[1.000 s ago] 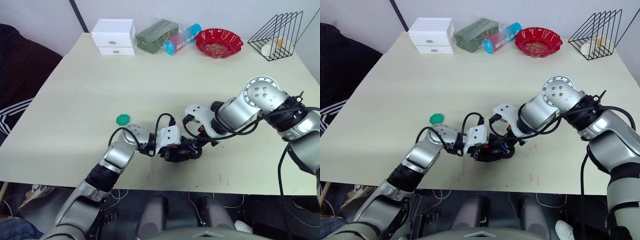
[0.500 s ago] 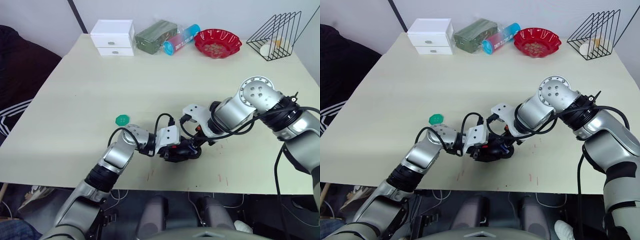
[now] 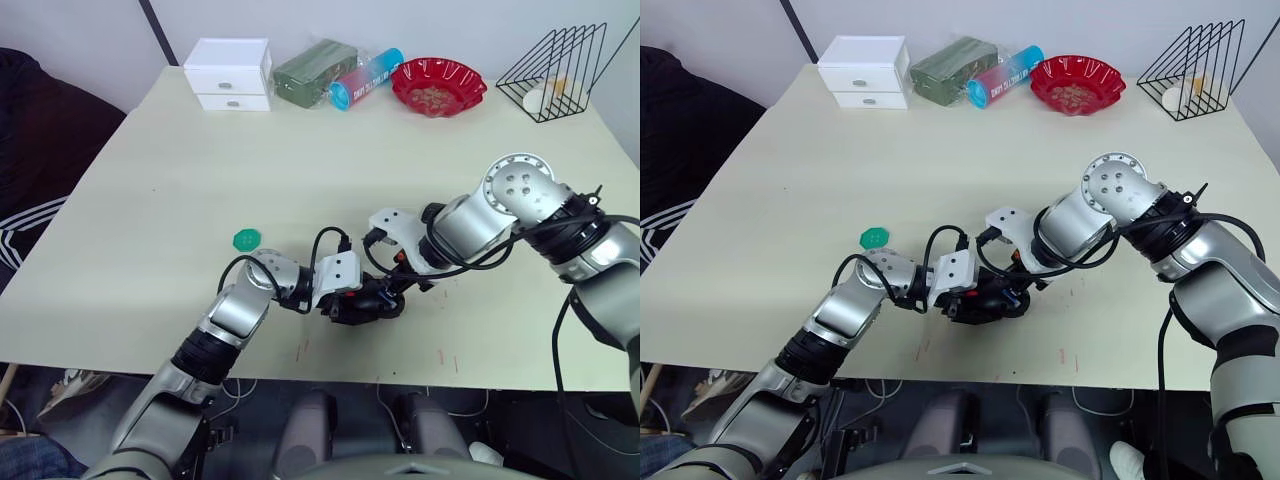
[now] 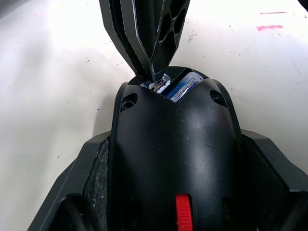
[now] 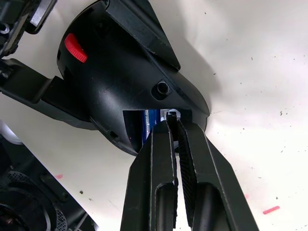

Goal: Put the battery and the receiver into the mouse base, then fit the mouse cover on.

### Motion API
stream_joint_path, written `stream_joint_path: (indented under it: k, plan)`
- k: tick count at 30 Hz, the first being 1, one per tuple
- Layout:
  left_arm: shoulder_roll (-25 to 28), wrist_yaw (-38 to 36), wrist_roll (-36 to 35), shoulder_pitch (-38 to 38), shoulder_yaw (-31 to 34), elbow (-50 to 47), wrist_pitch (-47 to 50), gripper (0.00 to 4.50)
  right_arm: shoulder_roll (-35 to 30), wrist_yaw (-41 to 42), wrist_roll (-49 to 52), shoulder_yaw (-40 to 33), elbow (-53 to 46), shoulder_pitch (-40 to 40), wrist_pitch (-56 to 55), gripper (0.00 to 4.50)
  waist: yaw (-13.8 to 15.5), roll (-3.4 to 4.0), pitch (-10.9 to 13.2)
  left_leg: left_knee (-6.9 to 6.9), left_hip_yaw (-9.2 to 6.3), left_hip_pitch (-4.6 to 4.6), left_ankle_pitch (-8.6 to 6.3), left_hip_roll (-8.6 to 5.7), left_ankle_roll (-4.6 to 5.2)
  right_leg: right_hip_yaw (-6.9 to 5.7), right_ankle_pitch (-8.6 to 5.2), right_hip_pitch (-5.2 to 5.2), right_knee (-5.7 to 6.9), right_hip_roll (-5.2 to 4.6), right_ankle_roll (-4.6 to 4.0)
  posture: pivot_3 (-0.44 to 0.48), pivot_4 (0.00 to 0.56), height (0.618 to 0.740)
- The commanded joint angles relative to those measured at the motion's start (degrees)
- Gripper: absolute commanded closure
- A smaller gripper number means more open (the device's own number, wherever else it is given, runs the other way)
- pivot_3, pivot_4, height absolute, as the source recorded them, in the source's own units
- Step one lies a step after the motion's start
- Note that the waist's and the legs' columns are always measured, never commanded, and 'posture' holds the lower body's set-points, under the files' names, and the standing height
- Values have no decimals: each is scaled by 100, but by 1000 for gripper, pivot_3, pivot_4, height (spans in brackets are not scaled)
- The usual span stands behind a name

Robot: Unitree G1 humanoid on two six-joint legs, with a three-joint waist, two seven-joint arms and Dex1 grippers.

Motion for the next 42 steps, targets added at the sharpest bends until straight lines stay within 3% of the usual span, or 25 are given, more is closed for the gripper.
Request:
stream_joint_path:
  k: [1,15,30,42]
  plan:
    - [-52,10,144,37,-286,121,-47,1456,-152,106,-17,38,-87,6,62,4500,4,0,0,0,-1,-1,0,0,0,-1,0,0,0,-1,0,0,150,740]
    - [-58,12,107,13,-299,-99,146,1456,-286,408,-17,193,-104,-158,135,4500,3,1,1,0,-10,-22,0,-1,0,-13,0,-10,-7,-3,0,0,150,740]
    - [-66,15,89,-50,-322,-69,194,1456,-439,-570,-17,144,-641,-87,-282,4500,-2,2,3,1,-16,-28,1,-1,1,-18,0,-16,-3,-3,0,0,150,740]
    - [-52,25,76,-36,-325,-46,150,1456,-365,-295,-17,104,-505,143,-261,4500,-10,2,2,1,-15,-27,1,-1,1,-17,0,-17,-2,-2,0,0,150,740]
